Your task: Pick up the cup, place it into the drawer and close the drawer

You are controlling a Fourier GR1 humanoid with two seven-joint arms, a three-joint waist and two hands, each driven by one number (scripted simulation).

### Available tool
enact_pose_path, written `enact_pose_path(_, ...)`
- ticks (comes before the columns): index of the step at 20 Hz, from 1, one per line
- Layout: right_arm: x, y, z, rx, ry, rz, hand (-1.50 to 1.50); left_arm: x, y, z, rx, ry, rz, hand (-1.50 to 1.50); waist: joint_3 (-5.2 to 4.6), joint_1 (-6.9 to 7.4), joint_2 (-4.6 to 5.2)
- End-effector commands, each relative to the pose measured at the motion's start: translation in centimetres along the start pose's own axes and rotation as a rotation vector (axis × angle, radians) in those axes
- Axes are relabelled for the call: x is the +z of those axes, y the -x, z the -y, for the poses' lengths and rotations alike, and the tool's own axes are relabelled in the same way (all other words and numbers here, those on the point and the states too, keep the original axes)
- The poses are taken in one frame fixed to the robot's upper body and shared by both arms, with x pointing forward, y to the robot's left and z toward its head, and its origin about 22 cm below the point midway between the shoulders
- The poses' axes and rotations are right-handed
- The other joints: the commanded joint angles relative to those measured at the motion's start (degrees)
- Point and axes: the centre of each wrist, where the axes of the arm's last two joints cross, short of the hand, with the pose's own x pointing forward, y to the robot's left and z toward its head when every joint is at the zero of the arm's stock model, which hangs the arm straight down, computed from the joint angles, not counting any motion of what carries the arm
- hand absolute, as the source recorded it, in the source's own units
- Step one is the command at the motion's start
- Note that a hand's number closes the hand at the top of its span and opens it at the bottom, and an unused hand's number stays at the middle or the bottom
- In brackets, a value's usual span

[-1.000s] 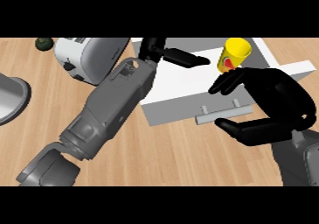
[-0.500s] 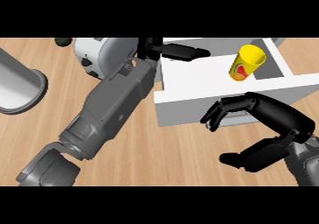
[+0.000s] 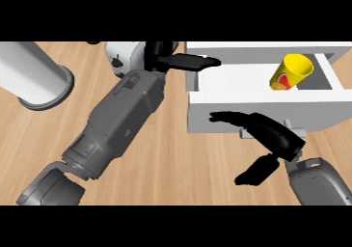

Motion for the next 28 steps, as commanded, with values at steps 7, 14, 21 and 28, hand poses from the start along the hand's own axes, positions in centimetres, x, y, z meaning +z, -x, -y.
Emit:
enact_pose_path(7, -6.0, 7.6, -3.6, 0.115, -0.095, -0.167, 1.50, 1.3, 0.3, -3.1, 0.044, -0.026, 0.021, -1.50, 0.05, 4.01, -0.48)
enact_pose_path(14, -6.2, 10.6, 3.3, 0.038, 0.125, -0.120, 1.50, 3.4, 1.5, -6.9, 0.080, -0.014, 0.012, -1.50, 0.19, 7.20, 0.48)
enact_pose_path(21, -5.9, 10.6, 9.1, 0.030, 0.312, -0.110, 1.50, 4.1, 0.9, -9.3, 0.092, 0.001, 0.003, -1.50, 0.29, 9.63, 1.27)
enact_pose_path(28, -4.5, 9.1, 14.2, -0.021, 0.412, -0.134, 1.50, 5.2, 1.3, -10.1, 0.093, 0.046, -0.004, -1.50, 0.22, 12.01, 1.39)
